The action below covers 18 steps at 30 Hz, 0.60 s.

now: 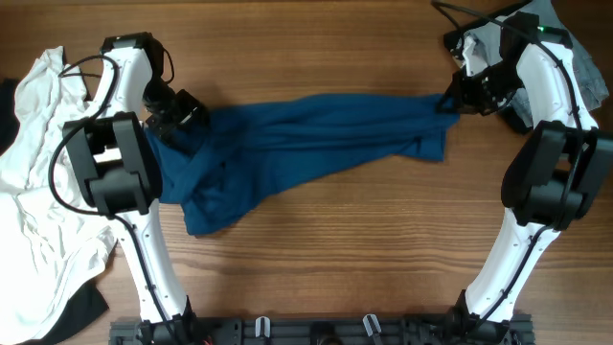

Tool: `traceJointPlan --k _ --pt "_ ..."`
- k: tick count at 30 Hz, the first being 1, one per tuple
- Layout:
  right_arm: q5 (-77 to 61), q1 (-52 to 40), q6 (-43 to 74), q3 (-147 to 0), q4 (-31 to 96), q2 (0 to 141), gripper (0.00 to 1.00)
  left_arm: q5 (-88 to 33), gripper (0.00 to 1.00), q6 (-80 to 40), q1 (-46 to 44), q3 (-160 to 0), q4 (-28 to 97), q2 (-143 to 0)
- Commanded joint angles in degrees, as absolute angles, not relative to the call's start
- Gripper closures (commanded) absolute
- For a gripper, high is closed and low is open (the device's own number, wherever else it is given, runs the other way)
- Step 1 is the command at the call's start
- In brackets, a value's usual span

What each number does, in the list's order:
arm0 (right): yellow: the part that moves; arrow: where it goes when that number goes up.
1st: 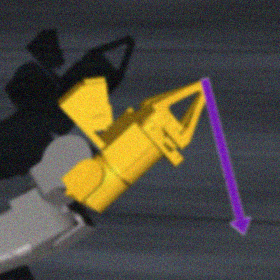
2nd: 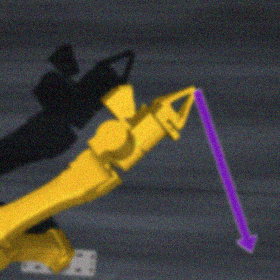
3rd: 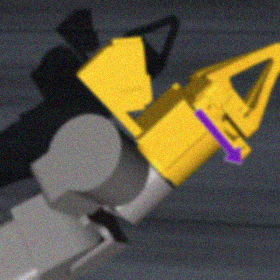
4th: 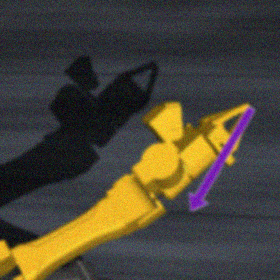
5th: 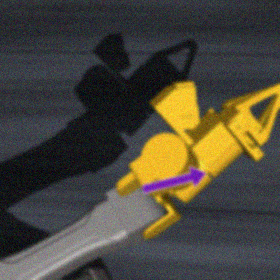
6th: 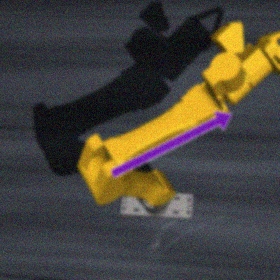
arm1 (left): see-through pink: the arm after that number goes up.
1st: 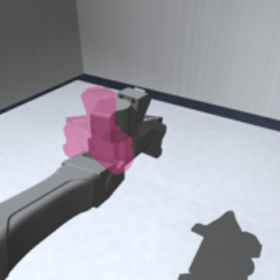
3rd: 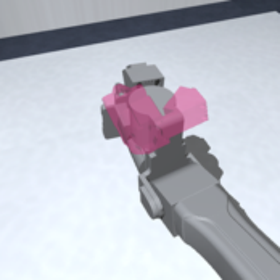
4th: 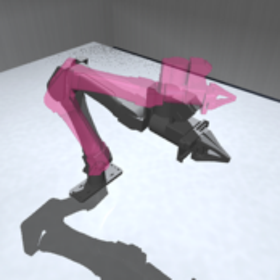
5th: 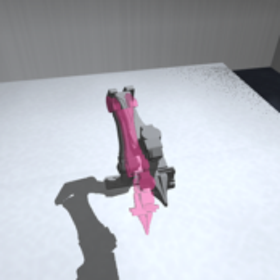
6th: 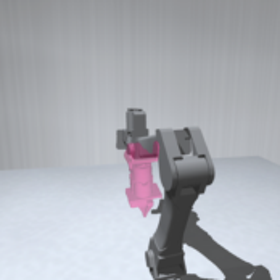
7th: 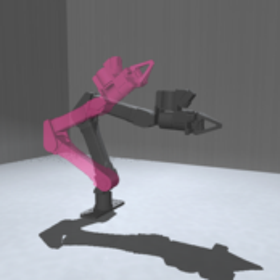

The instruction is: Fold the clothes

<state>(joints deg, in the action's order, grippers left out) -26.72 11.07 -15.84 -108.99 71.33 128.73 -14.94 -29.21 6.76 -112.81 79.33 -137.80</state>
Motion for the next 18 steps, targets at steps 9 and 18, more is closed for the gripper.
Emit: traceJointPlan --k 9,18 --pt "-20.45 11.33 -11.81 -108.90 72.51 127.39 0.96 -16.01 0.00 -28.97 -4.86 -126.58 75.09 -137.21" --pt "-13.17 15.07 -5.34 -108.88 73.34 127.39 0.96 -13.52 0.01 -29.12 -7.53 -139.74 79.11 -132.86"
